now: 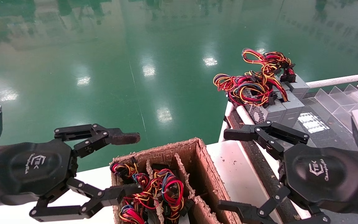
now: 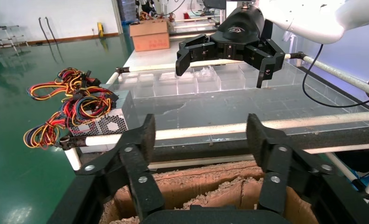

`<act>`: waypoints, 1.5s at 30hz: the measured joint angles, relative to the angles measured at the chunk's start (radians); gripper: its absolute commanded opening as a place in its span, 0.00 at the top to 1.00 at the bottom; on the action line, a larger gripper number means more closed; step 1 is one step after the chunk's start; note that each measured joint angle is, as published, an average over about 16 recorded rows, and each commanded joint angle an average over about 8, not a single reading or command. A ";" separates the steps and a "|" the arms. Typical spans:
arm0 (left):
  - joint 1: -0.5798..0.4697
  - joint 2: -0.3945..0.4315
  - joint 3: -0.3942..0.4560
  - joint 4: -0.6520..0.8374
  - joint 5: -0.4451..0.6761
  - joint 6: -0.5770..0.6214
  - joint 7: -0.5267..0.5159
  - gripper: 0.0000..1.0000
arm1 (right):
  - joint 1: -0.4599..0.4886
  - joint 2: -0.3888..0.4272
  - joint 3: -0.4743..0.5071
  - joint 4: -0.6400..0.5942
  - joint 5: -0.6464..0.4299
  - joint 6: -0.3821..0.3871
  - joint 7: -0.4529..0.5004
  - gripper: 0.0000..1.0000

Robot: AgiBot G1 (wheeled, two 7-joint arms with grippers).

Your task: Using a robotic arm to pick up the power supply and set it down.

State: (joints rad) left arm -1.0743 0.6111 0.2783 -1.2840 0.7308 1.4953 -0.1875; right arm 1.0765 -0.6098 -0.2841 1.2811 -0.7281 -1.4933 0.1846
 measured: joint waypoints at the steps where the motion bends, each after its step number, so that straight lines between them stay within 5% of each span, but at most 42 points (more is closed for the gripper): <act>1: 0.000 0.000 0.000 0.000 0.000 0.000 0.000 1.00 | 0.000 0.000 0.000 0.000 0.000 0.000 0.000 0.00; 29: 0.000 0.000 0.002 0.001 0.000 0.000 0.000 0.99 | -0.003 0.001 -0.016 -0.006 -0.031 0.004 0.006 0.00; 37: -0.001 0.000 0.002 0.001 -0.001 0.000 0.001 0.05 | 0.018 -0.033 -0.084 -0.020 -0.143 0.025 0.055 0.00; 43: -0.001 0.000 0.003 0.001 -0.001 0.000 0.001 0.00 | 0.057 -0.102 -0.161 -0.063 -0.261 0.043 0.100 0.00; 45: -0.001 0.000 0.003 0.001 -0.001 0.000 0.001 0.00 | 0.071 -0.129 -0.185 -0.083 -0.297 0.049 0.109 0.10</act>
State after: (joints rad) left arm -1.0751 0.6108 0.2813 -1.2829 0.7298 1.4953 -0.1864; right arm 1.1478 -0.7386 -0.4689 1.1978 -1.0247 -1.4444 0.2939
